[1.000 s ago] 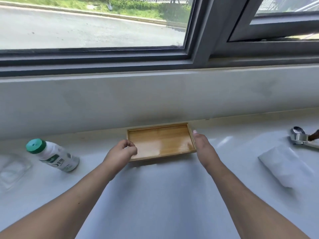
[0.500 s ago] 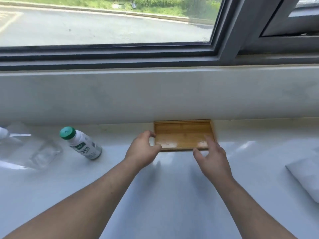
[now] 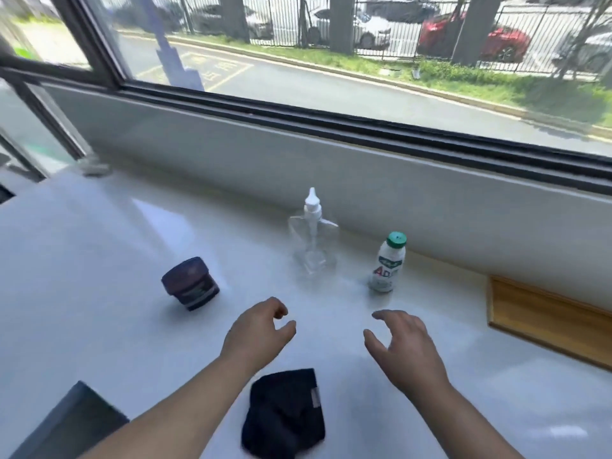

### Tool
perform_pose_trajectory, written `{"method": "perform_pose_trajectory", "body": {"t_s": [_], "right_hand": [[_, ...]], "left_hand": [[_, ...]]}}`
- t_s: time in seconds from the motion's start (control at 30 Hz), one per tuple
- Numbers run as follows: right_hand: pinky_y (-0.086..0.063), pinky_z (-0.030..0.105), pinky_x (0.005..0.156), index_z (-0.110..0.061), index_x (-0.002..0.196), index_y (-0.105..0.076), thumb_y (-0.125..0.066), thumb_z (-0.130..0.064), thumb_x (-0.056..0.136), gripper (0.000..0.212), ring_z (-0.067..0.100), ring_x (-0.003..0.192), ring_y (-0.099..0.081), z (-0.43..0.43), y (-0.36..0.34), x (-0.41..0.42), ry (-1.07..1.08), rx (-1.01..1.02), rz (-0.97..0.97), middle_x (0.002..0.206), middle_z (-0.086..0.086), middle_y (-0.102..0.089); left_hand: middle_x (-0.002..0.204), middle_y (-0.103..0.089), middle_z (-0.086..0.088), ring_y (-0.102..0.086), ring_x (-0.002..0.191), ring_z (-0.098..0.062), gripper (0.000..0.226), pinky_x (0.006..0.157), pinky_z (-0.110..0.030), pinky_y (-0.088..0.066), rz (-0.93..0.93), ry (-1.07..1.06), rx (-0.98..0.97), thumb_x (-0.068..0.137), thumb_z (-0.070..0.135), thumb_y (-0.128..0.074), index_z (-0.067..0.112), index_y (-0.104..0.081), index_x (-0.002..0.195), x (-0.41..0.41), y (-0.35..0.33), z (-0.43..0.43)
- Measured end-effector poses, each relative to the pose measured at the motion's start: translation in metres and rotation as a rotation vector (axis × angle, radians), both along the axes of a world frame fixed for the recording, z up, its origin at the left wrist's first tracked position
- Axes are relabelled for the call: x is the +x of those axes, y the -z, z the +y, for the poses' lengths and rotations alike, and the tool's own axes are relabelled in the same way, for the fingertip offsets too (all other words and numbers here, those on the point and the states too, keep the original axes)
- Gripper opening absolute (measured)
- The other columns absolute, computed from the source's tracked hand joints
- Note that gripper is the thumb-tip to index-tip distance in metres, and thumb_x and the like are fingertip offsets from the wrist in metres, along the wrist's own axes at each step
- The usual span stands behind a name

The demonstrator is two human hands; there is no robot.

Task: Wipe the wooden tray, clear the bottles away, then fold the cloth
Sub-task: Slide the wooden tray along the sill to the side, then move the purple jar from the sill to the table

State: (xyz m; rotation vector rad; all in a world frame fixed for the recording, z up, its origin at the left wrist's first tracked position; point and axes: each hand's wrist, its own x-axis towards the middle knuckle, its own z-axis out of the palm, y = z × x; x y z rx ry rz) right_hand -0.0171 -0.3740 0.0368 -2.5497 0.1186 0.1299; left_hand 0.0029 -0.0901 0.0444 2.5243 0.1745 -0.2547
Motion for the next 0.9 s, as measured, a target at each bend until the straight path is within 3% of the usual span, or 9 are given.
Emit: {"method": "perform_pose_trajectory", "body": {"t_s": [0.1, 0.2, 0.33, 0.43, 0.5, 0.57, 0.7, 0.8, 0.9], "right_hand": [[-0.041, 0.032, 0.1, -0.033, 0.134, -0.061, -0.061, -0.049, 0.094, 0.043, 0.013, 0.135, -0.041, 0.091, -0.011, 0.007, -0.074, 0.033, -0.009, 0.137, -0.013, -0.06], [-0.04, 0.028, 0.096, -0.032, 0.137, -0.059, -0.06, -0.049, 0.095, 0.045, 0.012, 0.137, -0.04, 0.174, -0.021, 0.01, -0.128, 0.077, 0.019, 0.141, -0.013, -0.058], [-0.046, 0.033, 0.097, -0.033, 0.14, -0.056, -0.058, -0.05, 0.096, 0.047, 0.014, 0.133, -0.046, 0.259, -0.024, 0.022, -0.135, 0.185, 0.103, 0.142, -0.01, -0.057], [-0.051, 0.038, 0.093, -0.033, 0.141, -0.054, -0.057, -0.052, 0.096, 0.048, 0.017, 0.12, -0.056, 0.299, -0.018, 0.041, -0.098, 0.267, 0.172, 0.138, -0.007, -0.057], [-0.05, 0.034, 0.079, -0.035, 0.142, -0.053, -0.053, -0.057, 0.098, 0.049, 0.014, 0.113, -0.057, 0.318, -0.01, 0.058, -0.063, 0.337, 0.219, 0.138, -0.007, -0.057], [-0.048, 0.031, 0.075, -0.034, 0.142, -0.052, -0.048, -0.059, 0.1, 0.049, 0.016, 0.115, -0.058, 0.333, 0.002, 0.081, -0.017, 0.429, 0.278, 0.139, -0.005, -0.057], [-0.049, 0.036, 0.092, -0.03, 0.144, -0.053, -0.043, -0.052, 0.104, 0.047, 0.02, 0.115, -0.06, 0.351, 0.037, 0.126, 0.085, 0.571, 0.423, 0.135, -0.004, -0.061], [-0.054, 0.044, 0.103, -0.031, 0.138, -0.056, -0.045, -0.047, 0.104, 0.039, 0.025, 0.113, -0.066, 0.363, 0.06, 0.146, 0.17, 0.71, 0.543, 0.129, -0.006, -0.063], [-0.057, 0.04, 0.088, -0.025, 0.115, -0.068, -0.044, -0.04, 0.101, 0.032, 0.024, 0.087, -0.065, 0.377, 0.067, 0.155, 0.184, 0.818, 0.601, 0.106, -0.003, -0.065]], "left_hand": [[0.116, -0.064, 0.025, -0.061, 0.1, -0.005, 0.031, 0.079, -0.032, -0.051, -0.047, -0.118, 0.002, 0.087, 0.056, -0.064, 0.04, -0.061, 0.113, -0.017, -0.011, 0.091], [0.12, -0.064, 0.02, -0.058, 0.099, -0.007, 0.037, 0.072, -0.031, -0.046, -0.091, -0.195, 0.016, 0.084, 0.054, -0.067, 0.038, -0.061, 0.117, -0.028, -0.023, 0.171], [0.131, -0.059, 0.011, -0.053, 0.108, -0.013, 0.056, 0.074, -0.034, -0.045, -0.072, -0.239, 0.073, 0.079, 0.054, -0.071, 0.035, -0.055, 0.129, -0.015, -0.034, 0.241], [0.146, -0.053, 0.006, -0.05, 0.128, -0.021, 0.071, 0.078, -0.035, -0.045, -0.045, -0.207, 0.108, 0.08, 0.053, -0.075, 0.03, -0.05, 0.142, 0.01, -0.03, 0.256], [0.151, -0.049, 0.004, -0.047, 0.134, -0.023, 0.078, 0.084, -0.036, -0.046, -0.036, -0.165, 0.129, 0.08, 0.054, -0.076, 0.03, -0.045, 0.147, 0.028, -0.026, 0.255], [0.153, -0.047, 0.005, -0.046, 0.136, -0.023, 0.084, 0.09, -0.038, -0.049, -0.034, -0.119, 0.148, 0.078, 0.056, -0.077, 0.03, -0.042, 0.15, 0.048, -0.017, 0.254], [0.153, -0.047, 0.005, -0.048, 0.132, -0.026, 0.091, 0.097, -0.043, -0.052, -0.003, -0.057, 0.173, 0.074, 0.056, -0.077, 0.029, -0.04, 0.153, 0.092, 0.006, 0.251], [0.142, -0.055, 0.002, -0.054, 0.124, -0.028, 0.088, 0.094, -0.045, -0.055, 0.042, 0.012, 0.208, 0.076, 0.062, -0.076, 0.027, -0.042, 0.15, 0.115, 0.026, 0.246], [0.121, -0.063, -0.001, -0.061, 0.107, -0.028, 0.074, 0.083, -0.045, -0.058, 0.028, 0.03, 0.18, 0.079, 0.063, -0.072, 0.027, -0.047, 0.138, 0.121, 0.038, 0.249]]}}
